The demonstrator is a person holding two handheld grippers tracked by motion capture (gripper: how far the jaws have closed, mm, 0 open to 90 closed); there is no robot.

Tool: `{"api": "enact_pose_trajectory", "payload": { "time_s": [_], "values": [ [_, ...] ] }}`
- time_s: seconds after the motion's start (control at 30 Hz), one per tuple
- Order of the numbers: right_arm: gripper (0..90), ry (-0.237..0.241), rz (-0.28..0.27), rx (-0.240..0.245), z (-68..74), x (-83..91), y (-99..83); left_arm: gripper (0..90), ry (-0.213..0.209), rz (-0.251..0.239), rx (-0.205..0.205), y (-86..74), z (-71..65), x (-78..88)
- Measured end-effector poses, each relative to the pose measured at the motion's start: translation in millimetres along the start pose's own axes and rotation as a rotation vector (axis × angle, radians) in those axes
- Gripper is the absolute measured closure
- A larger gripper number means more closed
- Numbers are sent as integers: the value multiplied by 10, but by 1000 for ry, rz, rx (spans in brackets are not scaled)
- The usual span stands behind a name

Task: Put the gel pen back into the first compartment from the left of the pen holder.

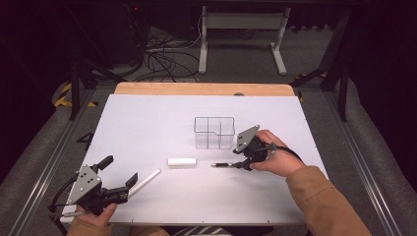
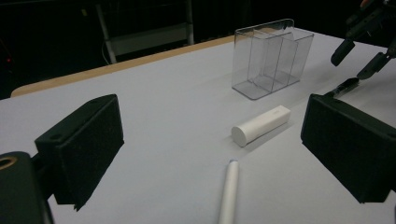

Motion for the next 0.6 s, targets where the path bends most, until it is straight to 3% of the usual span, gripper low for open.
{"api": "enact_pose_trajectory", "payload": {
  "time_s": [0.3, 0.6],
  "values": [
    [509, 54, 18, -18, -1, -120, 48, 66, 6, 3, 6, -17, 2, 36],
    [542, 58, 61, 2, -29, -248, 65, 65, 17, 11, 14, -44, 1, 85]
  ]
}}
Point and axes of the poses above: each handheld gripper's, and its own axes: x roughly backward along the jaws, y roughly out of its top, z roughly to its left, the point moved 4 cm from there along -x, roughly forward along the jaws, and after that the axes turned 15 degrees about -x, right-handed, at the moved point
